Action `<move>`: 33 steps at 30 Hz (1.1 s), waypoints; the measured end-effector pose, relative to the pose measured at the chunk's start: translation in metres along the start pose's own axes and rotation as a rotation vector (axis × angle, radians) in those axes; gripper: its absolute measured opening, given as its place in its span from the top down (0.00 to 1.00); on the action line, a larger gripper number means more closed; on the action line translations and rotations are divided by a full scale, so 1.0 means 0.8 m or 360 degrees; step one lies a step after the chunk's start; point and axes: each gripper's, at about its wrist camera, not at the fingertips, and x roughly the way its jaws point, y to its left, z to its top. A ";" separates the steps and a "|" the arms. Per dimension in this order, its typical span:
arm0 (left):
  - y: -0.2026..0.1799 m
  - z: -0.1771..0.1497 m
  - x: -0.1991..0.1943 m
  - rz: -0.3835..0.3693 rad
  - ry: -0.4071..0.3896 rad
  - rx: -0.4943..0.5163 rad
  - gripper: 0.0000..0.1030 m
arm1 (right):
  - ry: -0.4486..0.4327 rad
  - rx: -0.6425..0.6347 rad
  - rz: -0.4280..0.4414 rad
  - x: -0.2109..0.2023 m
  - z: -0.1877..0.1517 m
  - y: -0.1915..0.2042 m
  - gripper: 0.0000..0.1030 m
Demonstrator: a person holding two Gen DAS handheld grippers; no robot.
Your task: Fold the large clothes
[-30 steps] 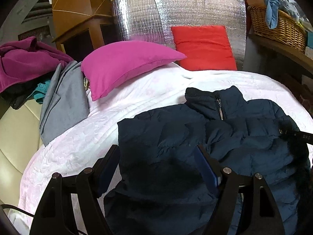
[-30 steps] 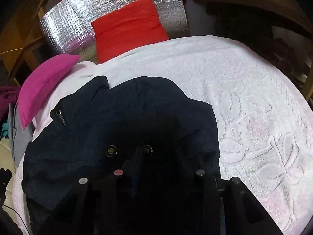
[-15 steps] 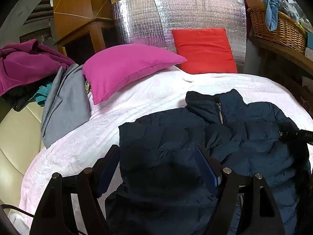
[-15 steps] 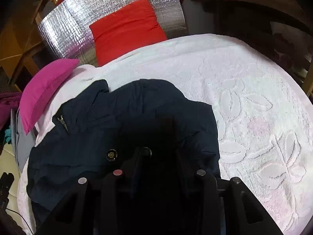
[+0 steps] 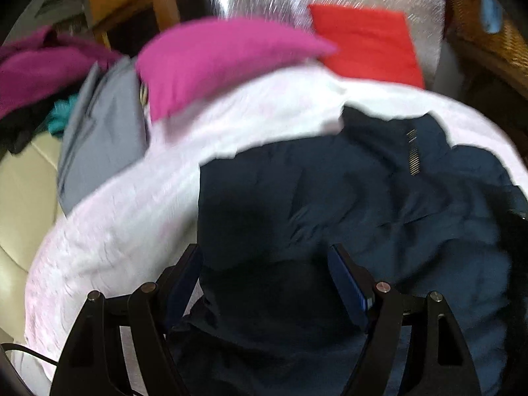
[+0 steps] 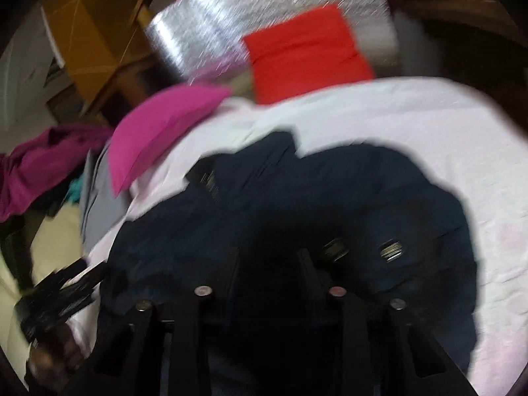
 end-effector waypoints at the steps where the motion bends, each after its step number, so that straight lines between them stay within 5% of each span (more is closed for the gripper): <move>1: 0.001 -0.001 0.008 0.0006 0.0024 -0.0001 0.24 | 0.0020 -0.0011 0.0001 0.006 -0.003 0.004 0.72; 12: -0.001 -0.009 0.033 -0.0045 0.0160 0.0035 0.24 | 0.0159 -0.0016 -0.0017 0.024 -0.012 0.008 0.72; 18: 0.007 -0.004 0.000 0.0103 -0.0029 0.0015 0.24 | 0.0099 -0.0054 0.0121 0.018 -0.014 0.031 0.69; 24: -0.003 -0.020 0.031 0.0102 0.0132 0.0095 0.24 | 0.0183 -0.0102 0.0044 0.034 -0.027 0.036 0.69; 33: 0.032 -0.022 -0.013 0.0021 0.0043 -0.0025 0.24 | 0.0017 0.0104 0.0085 -0.048 -0.019 -0.019 0.67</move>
